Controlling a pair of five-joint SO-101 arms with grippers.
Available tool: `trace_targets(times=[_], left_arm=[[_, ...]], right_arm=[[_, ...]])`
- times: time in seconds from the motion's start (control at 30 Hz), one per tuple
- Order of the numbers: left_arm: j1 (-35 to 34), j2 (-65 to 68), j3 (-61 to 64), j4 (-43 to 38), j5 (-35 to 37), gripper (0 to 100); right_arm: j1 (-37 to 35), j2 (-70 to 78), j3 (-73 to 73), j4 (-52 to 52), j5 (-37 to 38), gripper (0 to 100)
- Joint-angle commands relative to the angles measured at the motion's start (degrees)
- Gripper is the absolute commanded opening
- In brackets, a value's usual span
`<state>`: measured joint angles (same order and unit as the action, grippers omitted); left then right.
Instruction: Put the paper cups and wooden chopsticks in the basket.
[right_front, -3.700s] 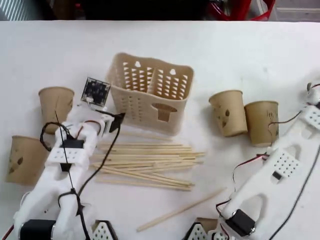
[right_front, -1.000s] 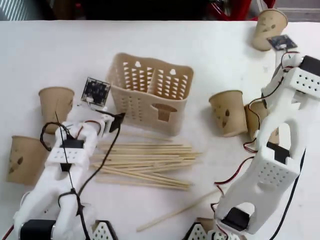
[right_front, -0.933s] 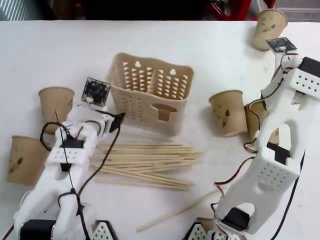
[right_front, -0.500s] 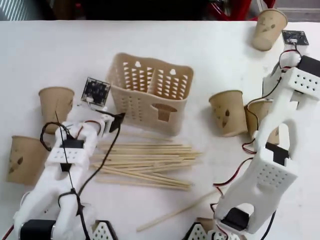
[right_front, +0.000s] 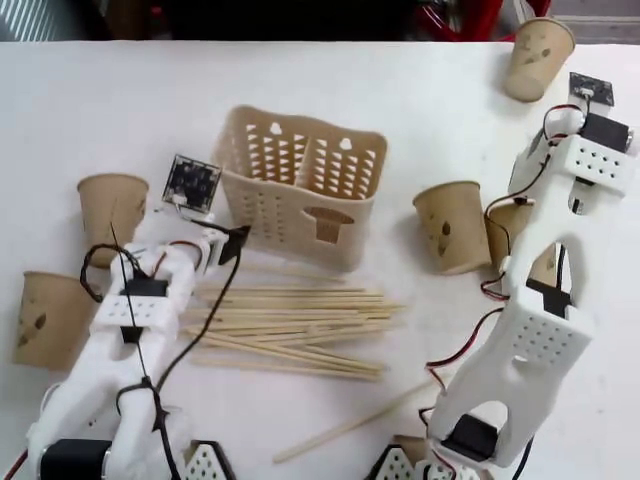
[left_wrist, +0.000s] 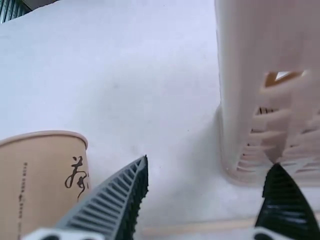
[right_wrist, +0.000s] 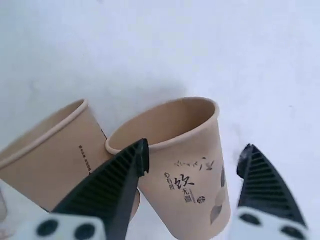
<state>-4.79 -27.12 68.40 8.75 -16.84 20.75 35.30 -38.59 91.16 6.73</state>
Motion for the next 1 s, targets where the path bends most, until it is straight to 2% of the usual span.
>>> trace_targets(times=[0.0, 0.17, 0.33, 0.63, 0.8, 0.97], left_arm=[[-0.4, -0.22, -0.44, -1.23, 0.35, 35], [-0.22, -0.22, -0.44, -1.23, 0.35, 35], [-0.22, -0.22, -0.44, -1.14, 0.35, 35], [-0.13, -0.22, -0.44, -1.14, 0.35, 35], [-0.22, -0.22, -0.44, -1.14, 0.35, 35], [-0.31, -0.22, -0.44, -1.14, 0.35, 35]], right_arm=[[2.33, 0.13, 0.18, 1.63, -0.62, 25.0], [3.3, 0.13, -5.89, 2.68, -2.37, 25.4], [2.59, 0.75, -15.56, 6.73, -14.07, 25.5], [1.89, 2.42, -16.97, 6.37, -28.22, 33.7], [-0.66, 8.66, -17.05, 4.44, -28.75, 35.0], [1.01, 13.05, -17.05, 5.14, -28.66, 34.8]])
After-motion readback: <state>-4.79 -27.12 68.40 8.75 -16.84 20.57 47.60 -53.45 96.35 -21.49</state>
